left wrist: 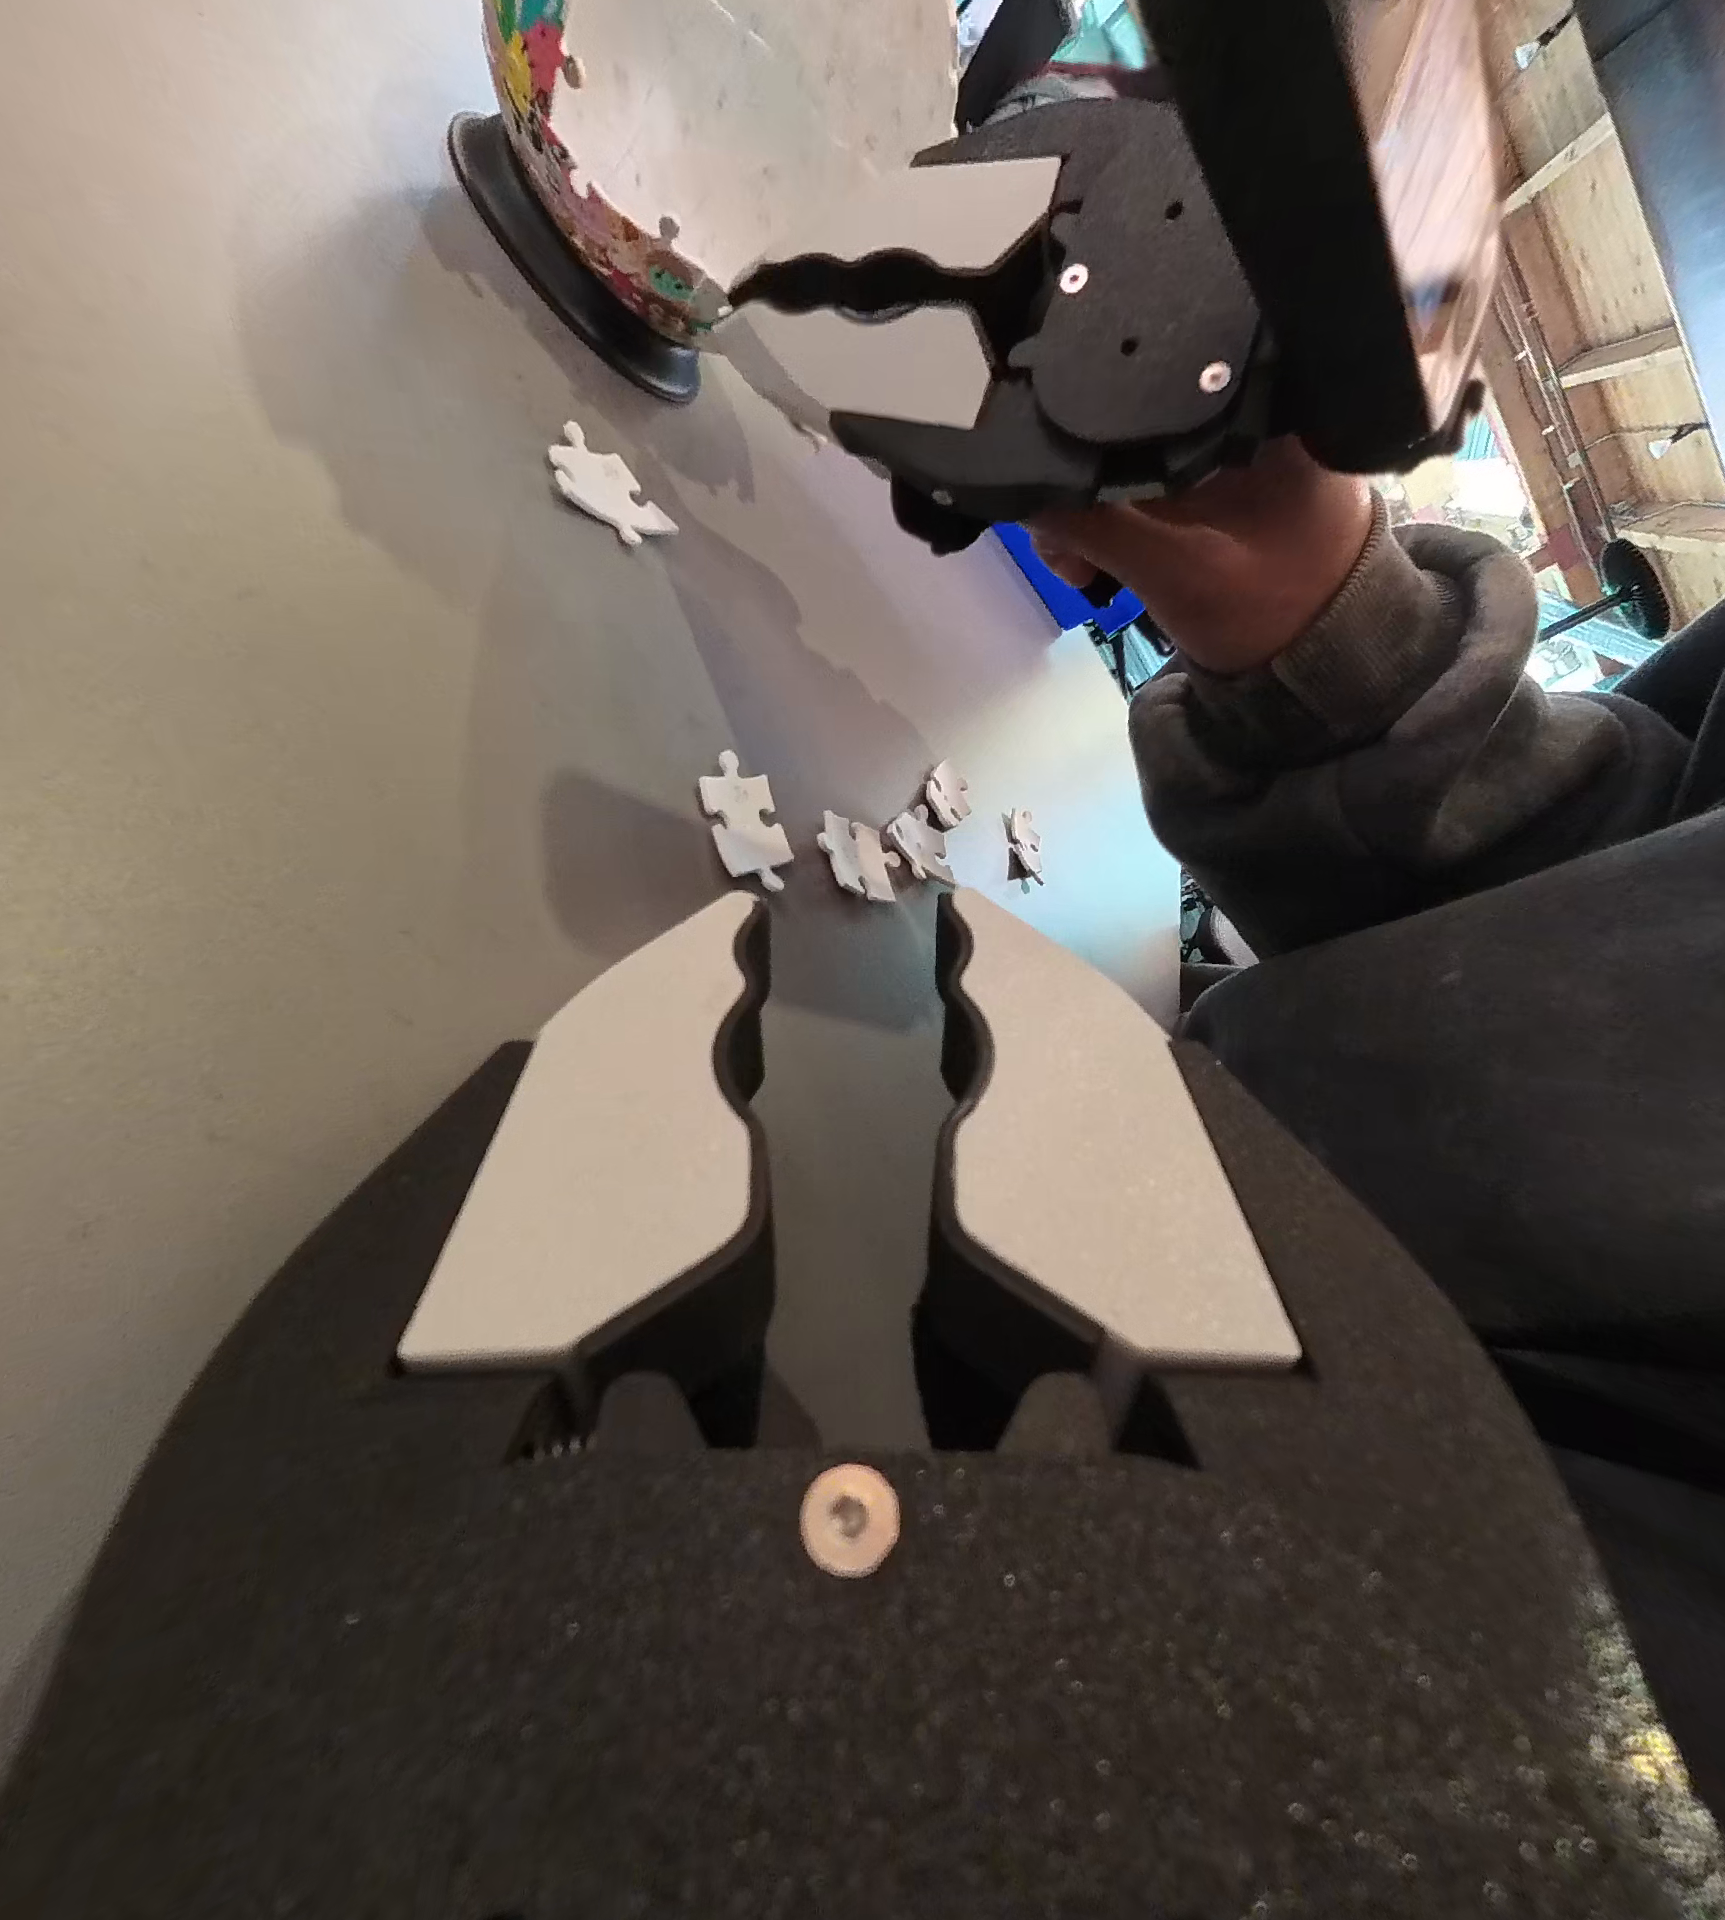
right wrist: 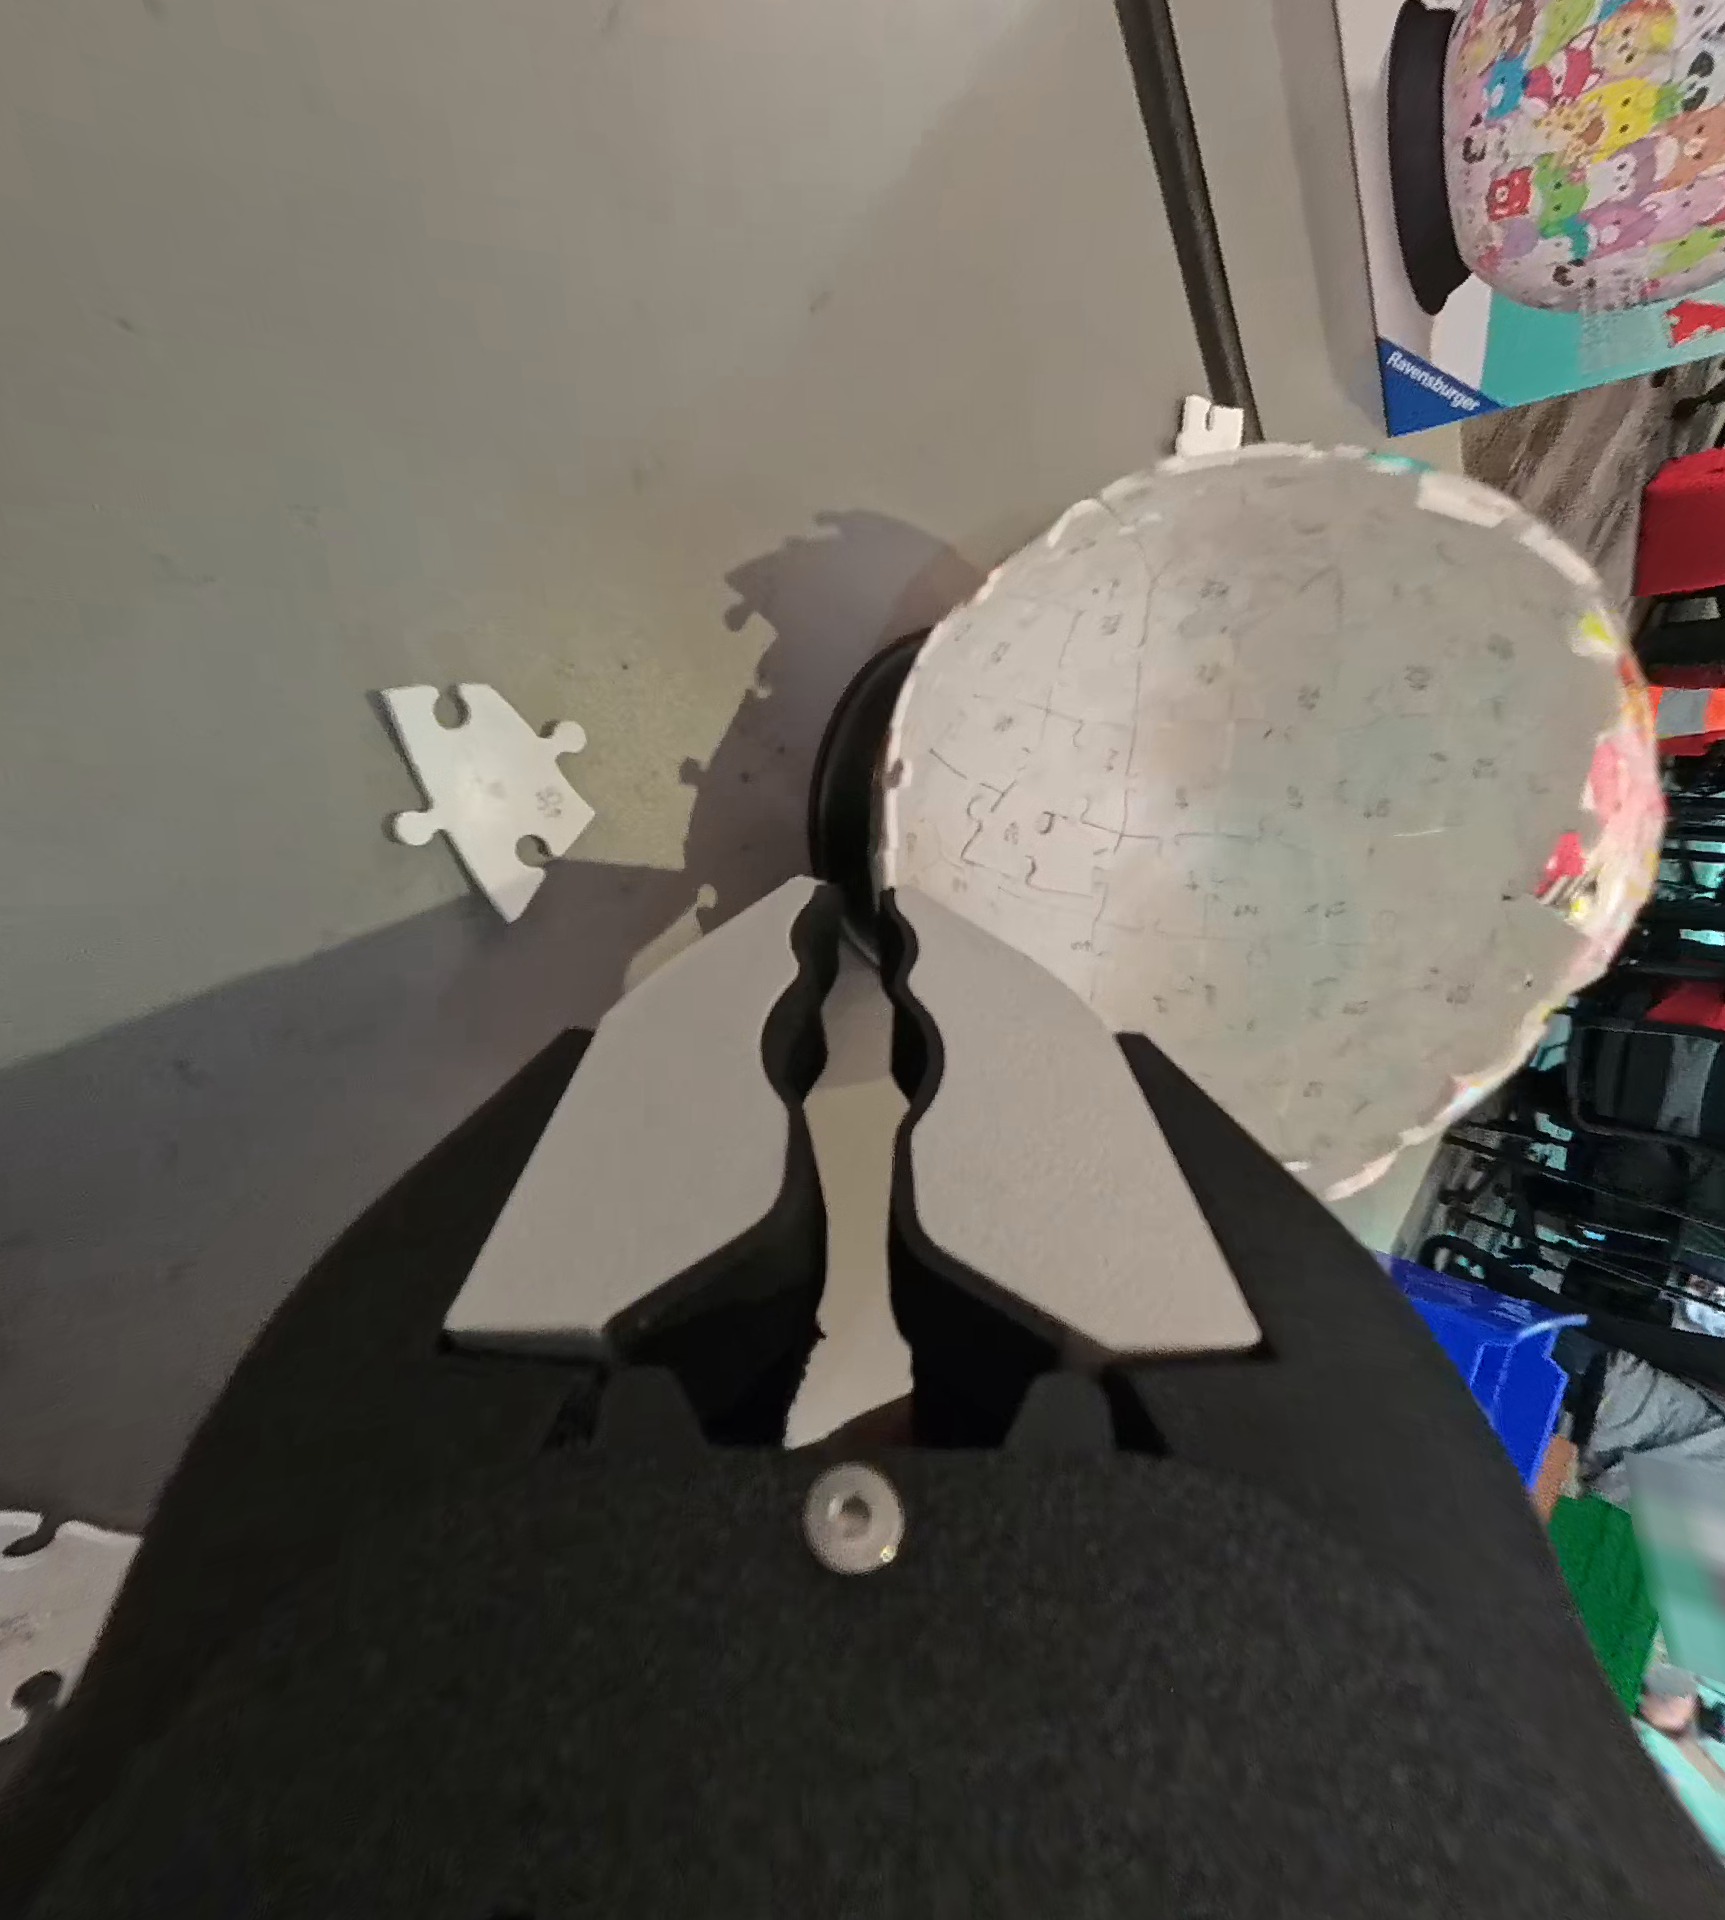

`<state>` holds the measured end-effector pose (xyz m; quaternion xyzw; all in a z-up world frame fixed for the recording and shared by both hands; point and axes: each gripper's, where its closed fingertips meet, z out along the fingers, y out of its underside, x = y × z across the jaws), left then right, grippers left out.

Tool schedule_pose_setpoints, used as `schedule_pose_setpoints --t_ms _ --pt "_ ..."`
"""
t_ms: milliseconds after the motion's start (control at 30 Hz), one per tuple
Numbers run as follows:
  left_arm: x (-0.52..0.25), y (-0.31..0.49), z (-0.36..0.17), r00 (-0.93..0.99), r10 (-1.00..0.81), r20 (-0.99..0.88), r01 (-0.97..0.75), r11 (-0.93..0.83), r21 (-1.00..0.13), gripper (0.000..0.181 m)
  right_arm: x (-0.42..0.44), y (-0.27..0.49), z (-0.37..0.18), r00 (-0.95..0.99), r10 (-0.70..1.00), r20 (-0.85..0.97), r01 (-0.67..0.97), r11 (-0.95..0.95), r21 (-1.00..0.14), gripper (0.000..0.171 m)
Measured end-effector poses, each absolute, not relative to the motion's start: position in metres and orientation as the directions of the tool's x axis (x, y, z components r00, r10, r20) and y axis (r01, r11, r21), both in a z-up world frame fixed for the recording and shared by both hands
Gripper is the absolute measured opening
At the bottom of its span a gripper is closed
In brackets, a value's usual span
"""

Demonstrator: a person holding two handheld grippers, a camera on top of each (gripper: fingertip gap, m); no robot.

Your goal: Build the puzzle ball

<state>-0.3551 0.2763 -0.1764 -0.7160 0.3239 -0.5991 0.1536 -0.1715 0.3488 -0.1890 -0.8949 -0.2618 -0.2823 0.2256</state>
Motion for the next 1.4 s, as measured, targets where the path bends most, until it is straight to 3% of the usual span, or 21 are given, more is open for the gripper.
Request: schedule_pose_setpoints --t_ms 867,1133,1267,1400 --pt "-0.355 0.276 -0.177 0.071 -0.65 0.757 -0.284 -0.74 -0.609 0.03 -0.151 0.352 -0.21 0.7 0.348 0.624 0.576 -0.792 -0.204 0.014" --pt "-0.354 0.275 -0.177 0.069 -0.65 0.757 -0.286 -0.74 -0.609 0.03 -0.152 0.339 -0.207 0.662 0.408 0.629 0.63 -0.757 -0.172 0.046" --pt "-0.354 0.274 -0.173 0.051 -0.668 0.742 -0.276 -0.724 -0.632 0.03 -0.169 0.326 -0.2 0.725 0.4 0.56 0.624 -0.727 -0.287 0.049" --pt "-0.353 0.278 -0.162 0.053 -0.762 0.646 -0.24 -0.637 -0.732 0.032 -0.171 0.313 -0.183 0.78 0.346 0.522 0.593 -0.676 -0.438 0.049"
